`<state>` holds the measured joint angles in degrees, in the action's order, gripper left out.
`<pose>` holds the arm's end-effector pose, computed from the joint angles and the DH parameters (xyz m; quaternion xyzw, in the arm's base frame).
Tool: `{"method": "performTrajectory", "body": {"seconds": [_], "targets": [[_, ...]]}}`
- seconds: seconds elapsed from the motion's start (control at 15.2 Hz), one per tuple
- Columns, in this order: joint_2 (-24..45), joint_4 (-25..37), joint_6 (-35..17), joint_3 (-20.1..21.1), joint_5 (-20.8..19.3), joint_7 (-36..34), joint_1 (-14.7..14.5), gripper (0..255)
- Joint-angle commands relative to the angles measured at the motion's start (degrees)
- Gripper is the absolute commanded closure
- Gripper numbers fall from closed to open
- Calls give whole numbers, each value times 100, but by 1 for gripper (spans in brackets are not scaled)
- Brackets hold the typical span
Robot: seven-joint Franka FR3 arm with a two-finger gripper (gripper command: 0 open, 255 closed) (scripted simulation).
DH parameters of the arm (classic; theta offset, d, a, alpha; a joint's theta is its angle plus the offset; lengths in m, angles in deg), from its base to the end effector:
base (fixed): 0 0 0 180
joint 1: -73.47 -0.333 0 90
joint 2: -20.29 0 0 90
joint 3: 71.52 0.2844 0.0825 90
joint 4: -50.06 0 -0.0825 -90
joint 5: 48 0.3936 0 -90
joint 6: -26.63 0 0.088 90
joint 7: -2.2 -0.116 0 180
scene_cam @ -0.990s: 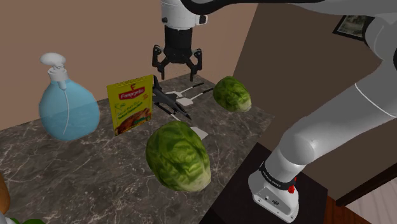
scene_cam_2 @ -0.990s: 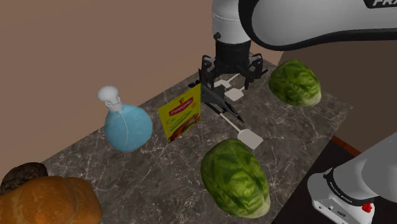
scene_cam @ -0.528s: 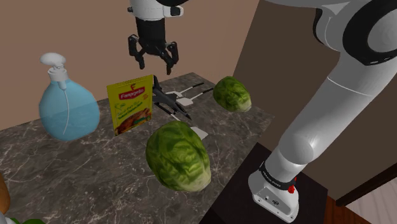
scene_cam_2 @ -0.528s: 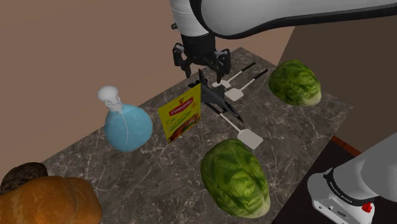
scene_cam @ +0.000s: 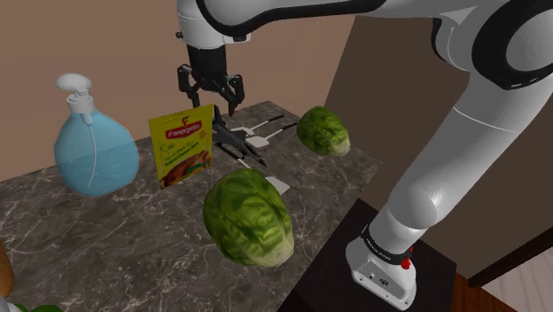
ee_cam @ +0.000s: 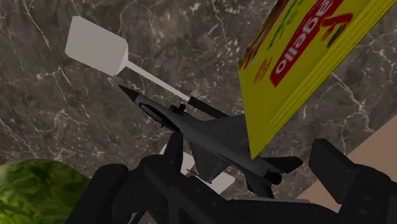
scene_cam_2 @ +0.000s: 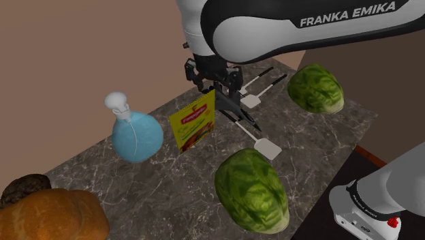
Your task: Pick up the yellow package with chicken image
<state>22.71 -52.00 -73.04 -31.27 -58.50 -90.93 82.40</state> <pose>0.5012 0.2788 0.4790 0.8646 -0.4954 0.0502 0.0678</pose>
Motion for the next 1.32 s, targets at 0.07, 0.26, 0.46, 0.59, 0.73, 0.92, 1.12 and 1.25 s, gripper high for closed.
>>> {"method": "performTrajectory", "body": {"seconds": [0.07, 0.26, 0.46, 0.59, 0.73, 0.92, 1.12, 1.25], "targets": [[-10, -36, -33, -3, 5, 2, 4, 255], [-11, -40, -35, -3, 5, 1, 4, 255], [-11, -42, -38, -3, 5, 1, 4, 255], [-8, -30, -27, -1, 4, -4, 1, 255], [-16, 115, 123, 1, 14, 21, -2, 255], [-11, 351, 352, 7, 16, 50, -9, 255], [9, 600, 586, 15, 8, 73, -19, 255], [31, 775, 745, 21, -4, 84, -29, 255]]}}
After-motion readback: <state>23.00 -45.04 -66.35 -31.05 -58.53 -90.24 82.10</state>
